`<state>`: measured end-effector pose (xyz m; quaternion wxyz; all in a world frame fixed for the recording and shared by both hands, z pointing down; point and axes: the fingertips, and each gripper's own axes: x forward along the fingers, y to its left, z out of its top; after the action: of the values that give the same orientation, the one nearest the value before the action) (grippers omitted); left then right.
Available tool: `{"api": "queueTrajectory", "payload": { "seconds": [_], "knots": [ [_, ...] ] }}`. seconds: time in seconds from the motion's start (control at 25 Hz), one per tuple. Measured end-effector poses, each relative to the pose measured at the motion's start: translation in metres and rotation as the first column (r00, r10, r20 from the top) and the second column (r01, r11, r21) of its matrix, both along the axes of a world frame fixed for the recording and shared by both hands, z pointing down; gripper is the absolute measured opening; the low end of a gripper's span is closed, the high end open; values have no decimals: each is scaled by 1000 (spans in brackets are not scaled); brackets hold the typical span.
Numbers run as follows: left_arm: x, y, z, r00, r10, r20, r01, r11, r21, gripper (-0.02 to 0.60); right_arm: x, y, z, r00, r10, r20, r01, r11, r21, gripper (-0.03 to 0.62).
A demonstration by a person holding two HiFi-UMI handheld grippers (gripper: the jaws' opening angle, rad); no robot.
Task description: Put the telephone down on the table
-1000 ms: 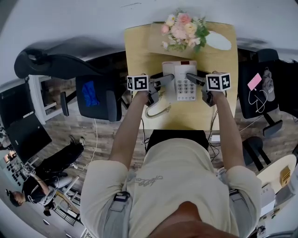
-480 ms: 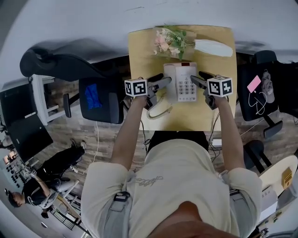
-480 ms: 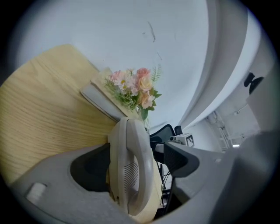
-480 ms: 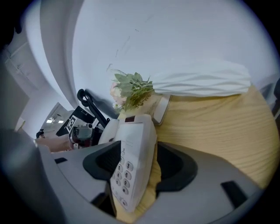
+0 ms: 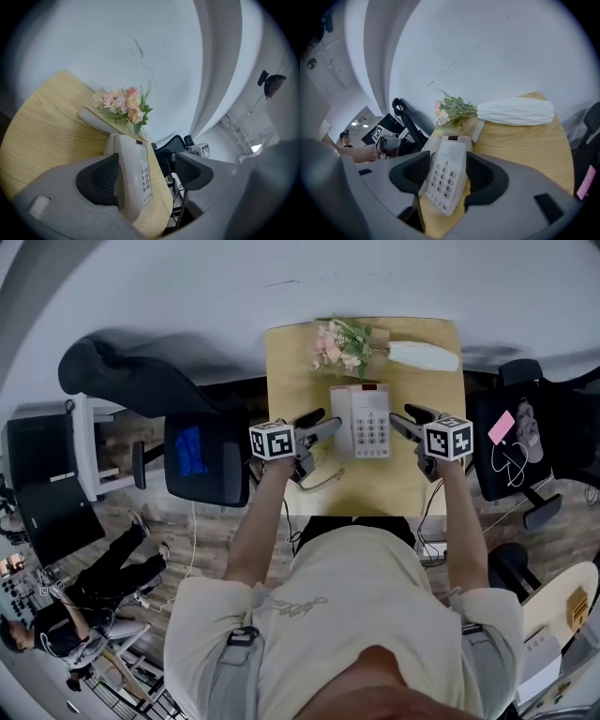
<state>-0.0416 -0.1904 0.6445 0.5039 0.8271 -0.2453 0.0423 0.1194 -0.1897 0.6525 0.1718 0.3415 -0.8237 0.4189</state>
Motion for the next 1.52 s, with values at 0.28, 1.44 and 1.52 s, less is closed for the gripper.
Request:
{"api": "queueTrajectory", "payload": {
  "seconds": [0.28,1.44,1.52],
  "knots": [
    [5,16,-41,999,48,6,-48,994,95,376,-6,16,-50,999,-37,4,37,994,104,196],
    [18,16,-269,991,-28,131,-64,761,646,20,-25,20,-284,999,-6,-36,27,786,617,3],
    [19,19,-283,992,-31,120,-58,740,670,20,-25,21,-297,999,3,-37,21,769,639,2]
  ]
}}
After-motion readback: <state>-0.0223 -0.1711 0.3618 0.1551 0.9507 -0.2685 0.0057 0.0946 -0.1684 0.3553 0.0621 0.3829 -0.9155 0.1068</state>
